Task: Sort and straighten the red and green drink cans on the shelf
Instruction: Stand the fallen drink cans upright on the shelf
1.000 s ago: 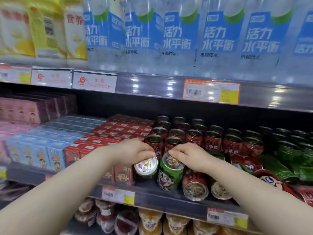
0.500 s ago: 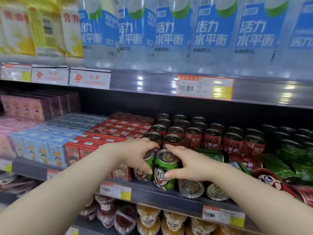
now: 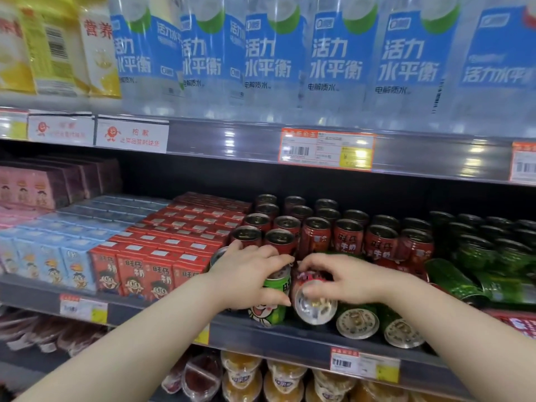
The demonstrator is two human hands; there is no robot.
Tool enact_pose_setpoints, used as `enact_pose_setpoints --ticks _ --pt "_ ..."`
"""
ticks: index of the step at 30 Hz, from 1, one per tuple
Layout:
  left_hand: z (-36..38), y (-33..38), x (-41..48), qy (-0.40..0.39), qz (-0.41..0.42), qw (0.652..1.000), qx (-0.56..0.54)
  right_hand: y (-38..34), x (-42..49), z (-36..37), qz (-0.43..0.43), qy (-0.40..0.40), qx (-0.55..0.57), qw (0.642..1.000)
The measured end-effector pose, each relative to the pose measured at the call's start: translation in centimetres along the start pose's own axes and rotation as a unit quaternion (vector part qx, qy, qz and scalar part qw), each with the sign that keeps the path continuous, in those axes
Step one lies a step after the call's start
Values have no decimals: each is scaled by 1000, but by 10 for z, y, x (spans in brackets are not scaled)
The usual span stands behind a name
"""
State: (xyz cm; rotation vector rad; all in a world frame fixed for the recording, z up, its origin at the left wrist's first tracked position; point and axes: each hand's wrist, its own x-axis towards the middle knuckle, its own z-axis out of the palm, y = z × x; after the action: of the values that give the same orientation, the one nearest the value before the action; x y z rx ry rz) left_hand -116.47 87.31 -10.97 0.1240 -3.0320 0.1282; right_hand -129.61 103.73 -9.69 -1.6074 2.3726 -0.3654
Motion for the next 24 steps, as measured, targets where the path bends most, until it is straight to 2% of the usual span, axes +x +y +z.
enact_pose_setpoints --ticks 4,7,9,11,13,17,19,22,24 --pt "-1 0 1 -9 -5 1000 -11 7 9 -3 39 72 100 992" --pt "-2 1 3 -17 -12 1000 -15 4 16 5 78 152 52 984" --pt "-4 6 5 -28 -15 999 -25 4 16 7 86 171 37 981" --pt "-6 15 9 -24 -11 999 -39 7 8 5 63 148 91 983" --pt "-6 26 15 -7 -13 999 -51 14 -8 1 43 119 95 987" --pt "-4 39 28 0 -3 997 -72 32 -38 -3 50 27 -105 993" --pt "-2 39 31 -4 16 998 -61 37 -46 4 57 13 -145 988" --pt "0 35 32 -5 22 996 -83 41 -51 7 59 41 -111 991" --pt "0 33 31 -9 29 995 -99 45 -53 2 56 27 -75 995"
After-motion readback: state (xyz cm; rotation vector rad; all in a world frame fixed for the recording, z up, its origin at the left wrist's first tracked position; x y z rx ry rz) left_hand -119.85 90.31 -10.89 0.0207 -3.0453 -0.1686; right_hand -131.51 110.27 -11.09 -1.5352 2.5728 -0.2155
